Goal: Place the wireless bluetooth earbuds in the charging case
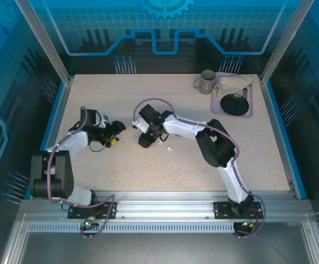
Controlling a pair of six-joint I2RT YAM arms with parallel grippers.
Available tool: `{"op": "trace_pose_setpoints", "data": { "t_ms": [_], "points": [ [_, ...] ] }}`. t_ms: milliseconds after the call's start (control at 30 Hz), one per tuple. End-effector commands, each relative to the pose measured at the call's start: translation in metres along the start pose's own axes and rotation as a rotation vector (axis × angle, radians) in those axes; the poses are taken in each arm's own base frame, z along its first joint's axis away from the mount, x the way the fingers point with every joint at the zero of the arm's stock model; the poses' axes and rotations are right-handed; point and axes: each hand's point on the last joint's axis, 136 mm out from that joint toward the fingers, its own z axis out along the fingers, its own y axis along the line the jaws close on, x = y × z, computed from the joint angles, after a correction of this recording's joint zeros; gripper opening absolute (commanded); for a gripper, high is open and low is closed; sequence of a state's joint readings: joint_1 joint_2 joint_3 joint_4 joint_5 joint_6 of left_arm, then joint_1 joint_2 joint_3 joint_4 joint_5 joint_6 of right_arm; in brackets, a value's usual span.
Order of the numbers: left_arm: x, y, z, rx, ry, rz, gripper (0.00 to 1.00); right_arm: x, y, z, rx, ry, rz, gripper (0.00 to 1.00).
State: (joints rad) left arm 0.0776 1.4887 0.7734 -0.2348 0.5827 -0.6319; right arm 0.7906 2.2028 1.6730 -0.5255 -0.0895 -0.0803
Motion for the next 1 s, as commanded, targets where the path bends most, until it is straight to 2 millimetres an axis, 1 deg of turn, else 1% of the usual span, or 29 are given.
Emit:
{"op": "trace_pose_setpoints", "data": {
  "t_ms": [0,100,233,400,600,800,967],
  "points": [
    [-0.005,-0.017,0.003,0.09,0.034,-0.001,0.72,-0.023,0.008,-0.025,-0.033,-0.113,-0.028,0.53],
    [-0.005,-0.015,0.007,0.097,0.049,-0.012,0.7,-0.026,0.009,-0.029,-0.044,-0.131,-0.024,0.53],
    [-0.005,-0.013,0.01,0.093,0.054,-0.02,0.7,-0.02,0.006,-0.022,-0.041,-0.1,-0.025,0.52],
    [-0.003,-0.009,0.014,0.091,0.066,-0.027,0.7,-0.015,0.012,-0.021,-0.067,-0.099,-0.025,0.51],
    [0.0,-0.009,0.019,0.121,0.086,-0.059,0.69,-0.023,0.016,-0.033,-0.085,-0.149,-0.017,0.51],
    [0.0,-0.022,0.014,0.178,0.081,-0.087,0.74,-0.033,0.018,-0.048,-0.111,-0.212,0.009,0.5],
    [-0.001,-0.031,0.009,0.21,0.065,-0.119,0.77,-0.043,0.016,-0.066,-0.146,-0.283,0.042,0.49]
  ]
}}
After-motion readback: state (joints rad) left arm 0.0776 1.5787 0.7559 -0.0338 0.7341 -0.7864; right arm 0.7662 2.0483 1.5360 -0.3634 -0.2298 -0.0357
